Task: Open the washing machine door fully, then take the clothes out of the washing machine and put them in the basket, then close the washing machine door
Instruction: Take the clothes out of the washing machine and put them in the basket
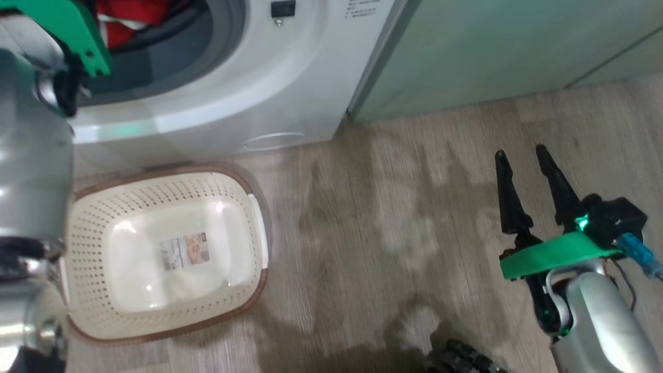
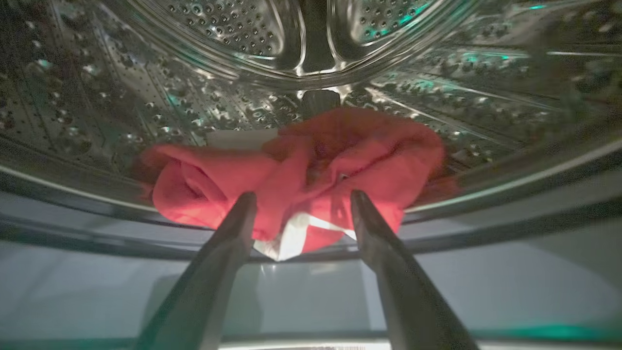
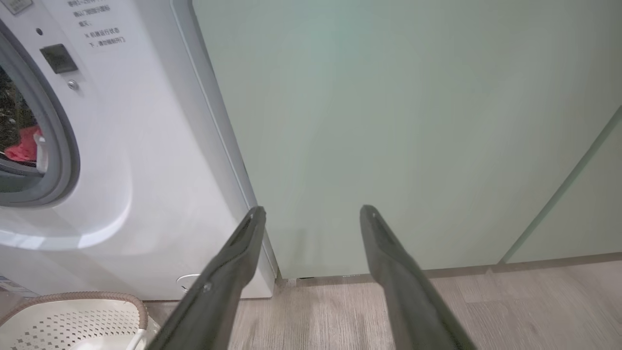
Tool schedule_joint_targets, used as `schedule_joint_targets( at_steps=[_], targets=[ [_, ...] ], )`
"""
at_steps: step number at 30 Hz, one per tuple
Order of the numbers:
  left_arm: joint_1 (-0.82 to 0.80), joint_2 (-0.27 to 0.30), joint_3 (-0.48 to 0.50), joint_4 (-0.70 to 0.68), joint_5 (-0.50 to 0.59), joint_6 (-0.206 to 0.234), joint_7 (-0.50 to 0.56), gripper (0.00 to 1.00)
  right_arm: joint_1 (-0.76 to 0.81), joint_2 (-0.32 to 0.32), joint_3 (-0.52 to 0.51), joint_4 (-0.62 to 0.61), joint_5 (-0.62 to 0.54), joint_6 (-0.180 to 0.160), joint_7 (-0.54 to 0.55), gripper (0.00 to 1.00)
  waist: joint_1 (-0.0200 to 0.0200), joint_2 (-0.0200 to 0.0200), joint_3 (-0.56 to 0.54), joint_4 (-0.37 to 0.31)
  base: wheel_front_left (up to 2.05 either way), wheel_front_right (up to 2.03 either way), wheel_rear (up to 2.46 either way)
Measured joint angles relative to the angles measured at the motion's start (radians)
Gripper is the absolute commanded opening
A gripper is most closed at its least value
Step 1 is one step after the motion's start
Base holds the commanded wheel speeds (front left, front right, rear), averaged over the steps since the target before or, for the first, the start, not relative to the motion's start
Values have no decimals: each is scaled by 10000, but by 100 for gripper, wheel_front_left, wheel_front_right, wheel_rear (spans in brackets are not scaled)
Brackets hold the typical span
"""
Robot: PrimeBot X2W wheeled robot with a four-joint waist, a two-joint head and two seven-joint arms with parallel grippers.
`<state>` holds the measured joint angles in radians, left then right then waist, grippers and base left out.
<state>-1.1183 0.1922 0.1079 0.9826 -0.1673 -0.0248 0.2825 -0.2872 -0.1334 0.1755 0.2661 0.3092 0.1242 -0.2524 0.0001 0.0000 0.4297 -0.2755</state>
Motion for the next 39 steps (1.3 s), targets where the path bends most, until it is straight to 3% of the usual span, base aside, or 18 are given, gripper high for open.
schedule_joint_targets(
  at_steps=[9,18,19,22,32,39],
  targets=[
    [-1611,516,-171,1185,100,251,849,100,-480,92,121,-104,4,0,0,100,0,0,1002,-300,0,0,0],
    [-1724,748,-408,2334,188,165,1354,100,-593,113,125,-88,105,0,0,100,0,0,1294,-464,0,0,0],
    [-1722,780,-470,2412,190,163,1352,89,-593,115,125,-82,105,0,0,100,0,0,1280,-461,0,0,0],
    [-1689,809,-577,2554,261,161,1099,0,-592,123,125,-59,105,0,0,100,0,0,1211,-435,0,0,0],
    [-1211,621,-892,2828,274,-190,52,0,-565,113,163,115,105,0,0,100,0,0,656,-269,0,0,0],
    [133,-50,-1216,2978,272,-485,-869,0,54,-12,98,301,104,0,0,100,0,0,-295,9,0,0,0]
  ],
)
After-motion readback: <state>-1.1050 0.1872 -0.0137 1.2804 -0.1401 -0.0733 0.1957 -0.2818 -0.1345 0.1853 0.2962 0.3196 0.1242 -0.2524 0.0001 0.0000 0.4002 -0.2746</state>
